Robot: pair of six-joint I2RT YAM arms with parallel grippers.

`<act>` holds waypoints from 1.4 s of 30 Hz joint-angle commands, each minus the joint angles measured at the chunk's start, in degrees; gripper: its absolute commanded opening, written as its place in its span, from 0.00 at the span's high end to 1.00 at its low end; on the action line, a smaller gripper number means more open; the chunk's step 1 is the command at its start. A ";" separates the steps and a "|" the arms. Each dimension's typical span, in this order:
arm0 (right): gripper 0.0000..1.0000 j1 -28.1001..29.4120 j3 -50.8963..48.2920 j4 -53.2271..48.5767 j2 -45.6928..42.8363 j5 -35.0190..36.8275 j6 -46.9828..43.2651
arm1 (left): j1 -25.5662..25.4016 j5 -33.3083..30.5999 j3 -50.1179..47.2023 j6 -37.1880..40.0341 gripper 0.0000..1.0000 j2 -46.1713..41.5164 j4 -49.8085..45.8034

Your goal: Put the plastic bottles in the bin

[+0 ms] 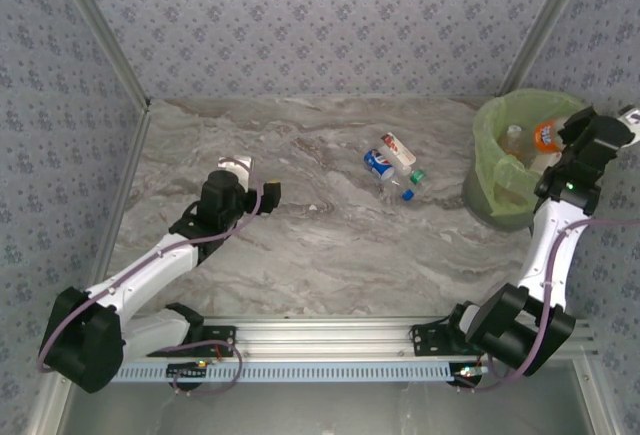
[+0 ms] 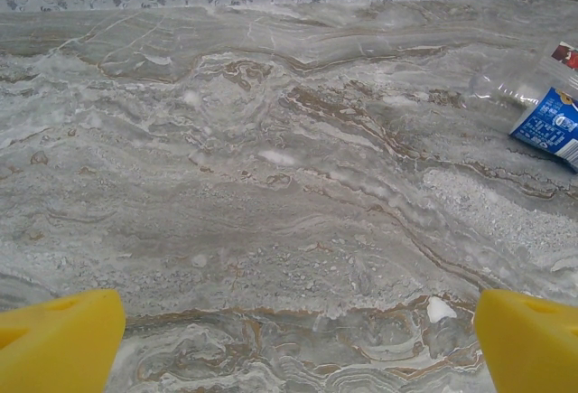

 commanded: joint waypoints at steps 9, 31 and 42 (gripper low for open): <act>0.61 0.87 1.98 -13.47 8.09 0.02 -10.04 | 0.28 0.78 0.00 -1.05 0.01 -0.16 0.17; 0.05 12.87 15.49 -33.20 3.36 17.06 -13.03 | 0.26 0.47 0.95 -1.29 0.01 0.85 -0.44; 0.01 20.44 17.09 -33.54 -1.71 14.05 -14.59 | 0.29 0.23 2.33 -0.98 0.01 2.35 -0.89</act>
